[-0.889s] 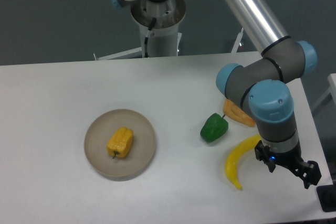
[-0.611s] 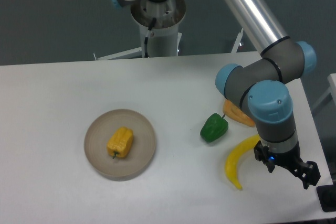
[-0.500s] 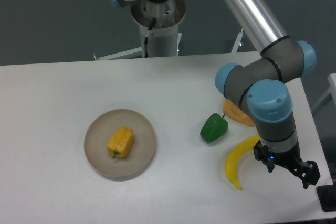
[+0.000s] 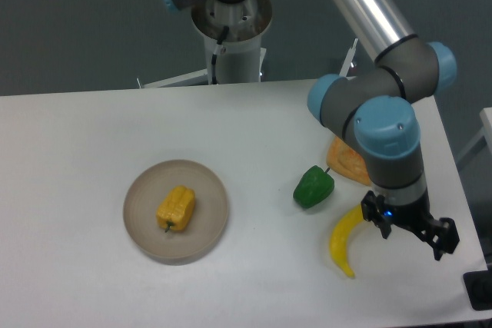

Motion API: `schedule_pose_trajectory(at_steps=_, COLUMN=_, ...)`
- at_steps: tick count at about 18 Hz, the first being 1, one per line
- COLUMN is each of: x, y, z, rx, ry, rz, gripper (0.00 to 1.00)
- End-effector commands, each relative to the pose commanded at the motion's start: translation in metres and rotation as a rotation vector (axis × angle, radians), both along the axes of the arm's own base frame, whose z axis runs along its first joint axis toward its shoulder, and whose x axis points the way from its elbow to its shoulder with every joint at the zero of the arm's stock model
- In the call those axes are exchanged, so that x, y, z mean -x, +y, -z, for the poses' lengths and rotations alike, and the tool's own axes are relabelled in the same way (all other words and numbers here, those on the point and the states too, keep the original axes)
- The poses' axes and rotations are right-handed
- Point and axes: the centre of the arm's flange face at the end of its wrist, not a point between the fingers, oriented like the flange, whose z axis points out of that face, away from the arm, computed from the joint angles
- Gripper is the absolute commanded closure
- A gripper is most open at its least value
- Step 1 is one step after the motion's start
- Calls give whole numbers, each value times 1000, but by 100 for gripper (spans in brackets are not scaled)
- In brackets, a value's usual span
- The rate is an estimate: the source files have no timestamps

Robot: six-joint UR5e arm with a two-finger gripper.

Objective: Pick up the yellow pepper from the plate
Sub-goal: 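Move the open gripper over the yellow pepper on the beige plate, then lower the gripper onto the yellow pepper and close on it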

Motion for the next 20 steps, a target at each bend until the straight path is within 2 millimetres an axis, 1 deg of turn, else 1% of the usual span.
schedule_pose_trajectory(at_steps=1, x=-10, y=-10, z=-6, rx=-22, ry=-22, rz=-27, gripper=0)
schedule_pose_trajectory(at_steps=2, x=-25, y=-19, z=-2, rx=-50, ry=-74, rz=-55, gripper=0)
schedule_pose_trajectory(at_steps=3, x=-34, y=-26, z=2, rx=-64, ry=-110, rz=-79, gripper=0)
schedule_pose_trajectory(at_steps=4, x=-48, y=-35, z=10, rx=-80, ry=-164, rz=-104, gripper=0)
schedule_pose_trajectory(at_steps=6, x=-69, y=-47, z=6, rx=-126, ry=-229, rz=-141, gripper=0)
schedule_pose_trajectory(at_steps=7, x=-89, y=-50, z=0, rx=-168, ry=-281, rz=-178, gripper=0)
schedule_pose_trajectory(at_steps=8, x=-115, y=-51, z=-3, rx=-187, ry=-315, rz=-186, gripper=0)
schedule_pose_trajectory(at_steps=9, x=-126, y=-51, z=-4, rx=-190, ry=-326, rz=-190, gripper=0)
schedule_pose_trajectory(at_steps=11, x=-159, y=-53, z=-1, rx=-193, ry=-354, rz=-201, gripper=0)
schedule_pose_trajectory(at_steps=12, x=-173, y=-50, z=2, rx=-188, ry=-366, rz=-201, gripper=0)
schedule_pose_trajectory(at_steps=13, x=-197, y=-47, z=13, rx=-171, ry=-385, rz=-191, gripper=0)
schedule_pose_trajectory(at_steps=17, x=-274, y=-39, z=45, rx=-114, ry=-435, rz=-185, gripper=0)
schedule_pose_trajectory(at_steps=18, x=-289, y=-36, z=52, rx=-107, ry=-442, rz=-181, gripper=0)
schedule_pose_trajectory(at_steps=19, x=-298, y=-33, z=60, rx=-104, ry=-447, rz=-183, gripper=0)
schedule_pose_trajectory(at_steps=20, x=-306, y=-30, z=72, rx=-104, ry=-449, rz=-183, gripper=0)
